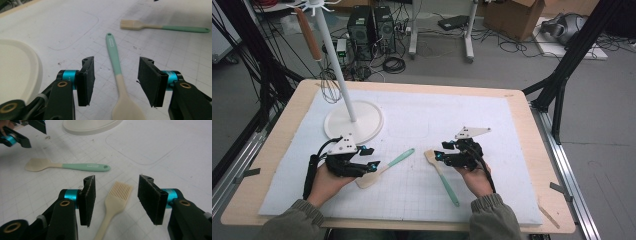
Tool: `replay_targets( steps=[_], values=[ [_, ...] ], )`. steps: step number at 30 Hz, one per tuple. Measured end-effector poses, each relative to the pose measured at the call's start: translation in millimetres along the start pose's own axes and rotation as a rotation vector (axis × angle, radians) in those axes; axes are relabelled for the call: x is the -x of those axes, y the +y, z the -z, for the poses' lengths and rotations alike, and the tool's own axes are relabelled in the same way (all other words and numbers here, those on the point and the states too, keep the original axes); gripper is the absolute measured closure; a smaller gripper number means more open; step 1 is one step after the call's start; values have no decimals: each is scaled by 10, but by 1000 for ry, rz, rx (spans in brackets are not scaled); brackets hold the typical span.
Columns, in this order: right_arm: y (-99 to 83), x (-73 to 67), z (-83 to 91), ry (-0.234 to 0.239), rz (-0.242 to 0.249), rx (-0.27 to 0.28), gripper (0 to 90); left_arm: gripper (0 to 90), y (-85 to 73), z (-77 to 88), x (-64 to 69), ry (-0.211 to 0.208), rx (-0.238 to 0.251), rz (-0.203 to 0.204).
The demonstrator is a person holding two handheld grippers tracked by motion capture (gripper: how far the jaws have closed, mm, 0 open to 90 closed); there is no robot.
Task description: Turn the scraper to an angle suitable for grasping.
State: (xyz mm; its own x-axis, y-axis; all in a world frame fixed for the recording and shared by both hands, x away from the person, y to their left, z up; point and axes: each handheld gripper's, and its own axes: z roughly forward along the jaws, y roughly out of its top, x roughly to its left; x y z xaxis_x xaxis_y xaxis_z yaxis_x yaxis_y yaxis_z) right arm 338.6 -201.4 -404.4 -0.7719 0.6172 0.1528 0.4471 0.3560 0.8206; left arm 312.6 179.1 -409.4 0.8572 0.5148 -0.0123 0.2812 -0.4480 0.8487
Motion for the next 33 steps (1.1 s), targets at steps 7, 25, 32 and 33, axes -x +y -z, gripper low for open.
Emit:
replay_targets(
  steps=[7, 25, 32, 33],
  values=[
    [-108, -60, 184, -4, 20, 13, 452, 544, 18, -176, 33, -11, -55, 2],
    [-399, -87, 478, -36, 12, 38, 415, 691, 13, -483, 59, -12, -165, 3],
    [-400, -90, 471, -38, 17, 48, 401, 724, 7, -543, 81, 1, -213, -7],
    [-400, -95, 471, -39, 16, 45, 401, 726, -3, -561, 86, 1, -218, -1]
  ],
)
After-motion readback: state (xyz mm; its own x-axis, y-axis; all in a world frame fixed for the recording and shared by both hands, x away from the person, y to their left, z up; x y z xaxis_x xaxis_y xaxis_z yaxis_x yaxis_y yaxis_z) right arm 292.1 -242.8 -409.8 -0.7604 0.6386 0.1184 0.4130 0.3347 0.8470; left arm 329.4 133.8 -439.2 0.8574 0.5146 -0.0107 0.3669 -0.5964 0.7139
